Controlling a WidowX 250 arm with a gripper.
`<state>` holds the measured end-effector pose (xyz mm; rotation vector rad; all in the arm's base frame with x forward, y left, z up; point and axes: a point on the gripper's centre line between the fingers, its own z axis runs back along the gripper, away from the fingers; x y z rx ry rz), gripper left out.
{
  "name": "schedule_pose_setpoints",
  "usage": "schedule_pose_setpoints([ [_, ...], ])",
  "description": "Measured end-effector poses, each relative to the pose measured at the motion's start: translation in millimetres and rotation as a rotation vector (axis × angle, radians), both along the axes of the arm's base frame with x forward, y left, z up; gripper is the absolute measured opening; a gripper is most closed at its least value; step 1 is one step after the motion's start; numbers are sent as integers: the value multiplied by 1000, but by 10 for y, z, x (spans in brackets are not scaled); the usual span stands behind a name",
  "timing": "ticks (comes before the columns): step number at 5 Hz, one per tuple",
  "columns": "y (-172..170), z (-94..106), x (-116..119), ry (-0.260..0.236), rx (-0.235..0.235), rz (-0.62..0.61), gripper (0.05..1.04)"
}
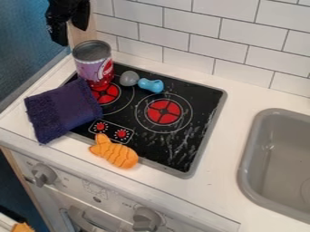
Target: Move tin to the right side of the stove
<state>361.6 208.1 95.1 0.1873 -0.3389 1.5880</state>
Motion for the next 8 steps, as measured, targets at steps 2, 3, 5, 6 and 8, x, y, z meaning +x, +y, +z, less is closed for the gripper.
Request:
schedule_pose_setpoints([
  [2, -59, -270, -33, 35, -65, -79, 999],
  [3, -132, -435, -32, 65, -123, -107, 999],
  [5, -574, -517, 44, 74, -164, -214, 999],
  [6, -789, -464, 57, 70, -171, -255, 999],
  [8, -1096, -497, -38, 88, -192, -327, 999],
])
